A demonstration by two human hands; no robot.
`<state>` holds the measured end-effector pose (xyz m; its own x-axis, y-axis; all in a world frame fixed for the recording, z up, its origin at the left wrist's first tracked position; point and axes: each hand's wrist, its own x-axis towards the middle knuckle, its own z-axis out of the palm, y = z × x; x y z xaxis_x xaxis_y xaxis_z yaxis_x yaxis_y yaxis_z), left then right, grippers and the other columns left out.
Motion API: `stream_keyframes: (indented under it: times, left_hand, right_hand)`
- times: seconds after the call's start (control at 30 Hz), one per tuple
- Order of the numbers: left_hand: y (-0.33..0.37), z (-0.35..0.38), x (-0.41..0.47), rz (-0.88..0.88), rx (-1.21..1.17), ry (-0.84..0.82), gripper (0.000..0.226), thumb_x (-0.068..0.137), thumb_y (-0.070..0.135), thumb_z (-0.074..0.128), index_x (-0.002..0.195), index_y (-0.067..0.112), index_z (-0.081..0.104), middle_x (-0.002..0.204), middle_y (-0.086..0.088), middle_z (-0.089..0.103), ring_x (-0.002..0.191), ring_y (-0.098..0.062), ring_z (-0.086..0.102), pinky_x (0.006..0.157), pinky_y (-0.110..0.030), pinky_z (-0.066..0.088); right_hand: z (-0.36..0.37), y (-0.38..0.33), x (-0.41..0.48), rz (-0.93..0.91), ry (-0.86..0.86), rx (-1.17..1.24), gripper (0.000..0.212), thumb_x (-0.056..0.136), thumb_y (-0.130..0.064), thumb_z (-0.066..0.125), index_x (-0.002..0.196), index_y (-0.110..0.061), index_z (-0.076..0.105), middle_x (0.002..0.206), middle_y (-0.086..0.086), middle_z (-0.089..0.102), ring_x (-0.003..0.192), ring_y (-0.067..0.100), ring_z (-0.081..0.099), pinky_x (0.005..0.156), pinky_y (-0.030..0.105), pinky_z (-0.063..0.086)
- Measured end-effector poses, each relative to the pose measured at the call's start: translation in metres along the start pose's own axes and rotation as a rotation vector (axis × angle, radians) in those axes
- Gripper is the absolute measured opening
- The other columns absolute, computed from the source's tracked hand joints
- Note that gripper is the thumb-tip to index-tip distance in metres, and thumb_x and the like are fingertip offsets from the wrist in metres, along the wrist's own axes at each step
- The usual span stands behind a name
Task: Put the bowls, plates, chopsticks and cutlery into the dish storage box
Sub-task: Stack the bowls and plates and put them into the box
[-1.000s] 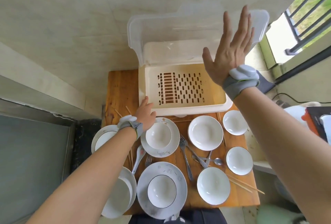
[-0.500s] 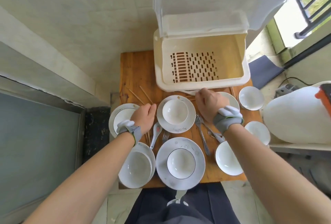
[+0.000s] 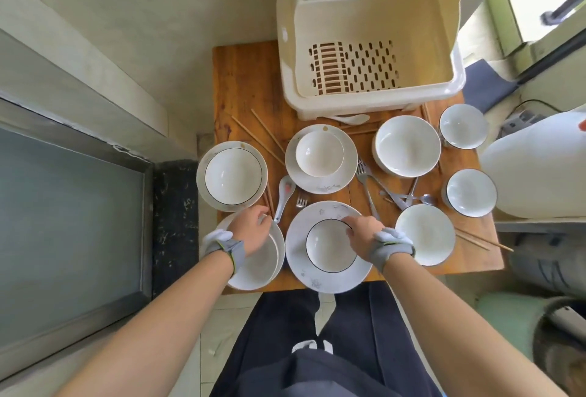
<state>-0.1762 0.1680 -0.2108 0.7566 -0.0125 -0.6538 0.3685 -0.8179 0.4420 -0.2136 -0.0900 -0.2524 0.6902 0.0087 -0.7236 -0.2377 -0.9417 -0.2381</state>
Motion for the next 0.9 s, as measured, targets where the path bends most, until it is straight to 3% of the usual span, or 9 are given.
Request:
stream_keyframes:
  times: [0.07, 0.23, 0.4, 0.47, 0.57, 0.7, 0.8, 0.9]
  left_hand:
    - [0.003, 0.002, -0.001, 0.013, 0.006, 0.017, 0.038, 0.100, 0.027, 0.045, 0.135, 0.015, 0.052, 0.137, -0.007, 0.056, 0.124, -0.030, 0.051, 0.102, -0.036, 0.041]
    - [0.031, 0.007, -0.001, 0.070, -0.077, -0.010, 0.036, 0.100, 0.037, 0.042, 0.123, 0.017, 0.060, 0.117, -0.005, 0.066, 0.111, -0.027, 0.059, 0.092, -0.032, 0.044]
    - [0.050, 0.010, 0.004, 0.136, -0.209, -0.094, 0.038, 0.093, 0.052, 0.049, 0.110, 0.023, 0.067, 0.102, -0.001, 0.072, 0.098, -0.021, 0.066, 0.087, -0.035, 0.050]
    - [0.096, 0.019, 0.030, 0.240, -0.123, -0.079, 0.031, 0.089, 0.044, 0.055, 0.101, 0.019, 0.070, 0.085, -0.006, 0.073, 0.083, -0.025, 0.068, 0.076, -0.038, 0.054]
    - [0.114, 0.011, 0.047, 0.268, -0.018, 0.118, 0.020, 0.088, 0.026, 0.056, 0.090, 0.014, 0.071, 0.070, -0.006, 0.071, 0.072, -0.032, 0.065, 0.064, -0.034, 0.050]
    - [0.112, 0.009, 0.053, 0.244, -0.002, 0.249, 0.023, 0.089, 0.023, 0.051, 0.080, 0.009, 0.067, 0.063, -0.010, 0.066, 0.067, -0.037, 0.059, 0.058, -0.038, 0.046]
    - [0.111, 0.004, 0.068, 0.196, -0.049, 0.302, 0.032, 0.083, 0.028, 0.044, 0.069, 0.005, 0.062, 0.059, -0.012, 0.064, 0.064, -0.035, 0.061, 0.058, -0.043, 0.050]
    - [0.114, 0.005, 0.086, 0.148, 0.025, 0.341, 0.028, 0.086, 0.016, 0.050, 0.068, -0.001, 0.061, 0.065, -0.019, 0.064, 0.068, -0.039, 0.057, 0.056, -0.039, 0.044]
  right_hand:
    - [-0.001, 0.000, -0.001, 0.013, 0.042, 0.039, 0.031, 0.097, -0.015, 0.044, 0.122, -0.025, 0.060, 0.111, 0.009, 0.068, 0.096, 0.032, 0.066, 0.080, 0.036, 0.055]
    - [-0.021, 0.008, -0.010, 0.048, 0.208, 0.251, 0.026, 0.096, -0.017, 0.042, 0.109, -0.015, 0.065, 0.103, 0.014, 0.069, 0.095, 0.037, 0.062, 0.081, 0.039, 0.053]
    - [-0.039, -0.012, -0.013, -0.013, 0.290, 0.392, 0.021, 0.093, -0.011, 0.048, 0.100, -0.011, 0.068, 0.094, 0.016, 0.069, 0.091, 0.037, 0.058, 0.070, 0.028, 0.036]
    - [-0.059, 0.015, 0.006, 0.039, 0.389, 0.531, 0.021, 0.092, -0.012, 0.051, 0.099, -0.014, 0.070, 0.085, 0.012, 0.068, 0.083, 0.035, 0.057, 0.068, 0.027, 0.037]
    - [-0.071, 0.008, 0.017, 0.024, 0.418, 0.645, 0.024, 0.091, -0.018, 0.054, 0.105, -0.023, 0.073, 0.076, 0.002, 0.071, 0.076, 0.031, 0.064, 0.075, 0.034, 0.053]
    - [-0.081, -0.007, 0.018, -0.022, 0.470, 0.711, 0.034, 0.088, -0.019, 0.060, 0.121, -0.022, 0.067, 0.098, -0.002, 0.073, 0.087, 0.019, 0.067, 0.089, 0.038, 0.055]
    - [-0.090, -0.018, 0.031, -0.085, 0.482, 0.683, 0.045, 0.086, -0.012, 0.061, 0.131, -0.019, 0.061, 0.112, 0.002, 0.068, 0.086, 0.016, 0.064, 0.088, 0.037, 0.055]
    - [-0.092, -0.021, 0.054, -0.082, 0.435, 0.618, 0.051, 0.089, -0.015, 0.058, 0.139, -0.020, 0.052, 0.130, 0.007, 0.053, 0.094, 0.020, 0.064, 0.090, 0.037, 0.054]
